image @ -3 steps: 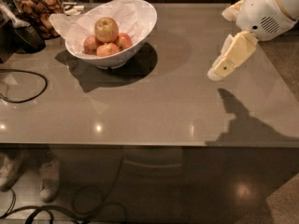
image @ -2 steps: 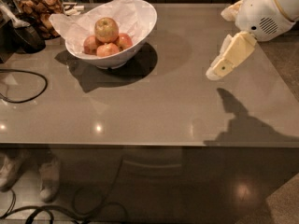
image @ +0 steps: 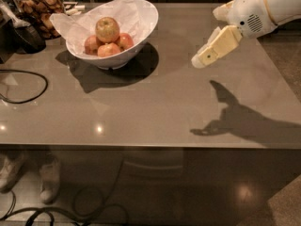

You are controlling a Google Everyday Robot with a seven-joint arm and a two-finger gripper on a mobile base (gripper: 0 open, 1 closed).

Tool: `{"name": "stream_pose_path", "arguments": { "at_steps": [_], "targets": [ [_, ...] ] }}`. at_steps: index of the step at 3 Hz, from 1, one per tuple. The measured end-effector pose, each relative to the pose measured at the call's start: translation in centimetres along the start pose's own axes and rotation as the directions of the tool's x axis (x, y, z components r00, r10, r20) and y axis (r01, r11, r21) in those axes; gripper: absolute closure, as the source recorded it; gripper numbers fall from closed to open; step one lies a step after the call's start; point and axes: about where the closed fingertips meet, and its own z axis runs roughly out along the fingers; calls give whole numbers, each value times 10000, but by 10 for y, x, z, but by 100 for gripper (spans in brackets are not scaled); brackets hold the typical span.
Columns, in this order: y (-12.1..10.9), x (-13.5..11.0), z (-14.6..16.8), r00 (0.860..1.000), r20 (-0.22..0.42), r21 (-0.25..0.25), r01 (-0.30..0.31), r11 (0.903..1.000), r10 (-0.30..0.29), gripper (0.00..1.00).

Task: Pick apple from white bowl

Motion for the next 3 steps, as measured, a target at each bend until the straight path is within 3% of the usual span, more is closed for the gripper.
{"name": "stream_pose_path", "arguments": {
  "at_steps": [1,3],
  "targets": [
    [-9,-17,20,9978,623,-608,-182,9980,219,0],
    [-12,-31,30,9942,1040,-578,-224,9981,283,0]
  ]
}}
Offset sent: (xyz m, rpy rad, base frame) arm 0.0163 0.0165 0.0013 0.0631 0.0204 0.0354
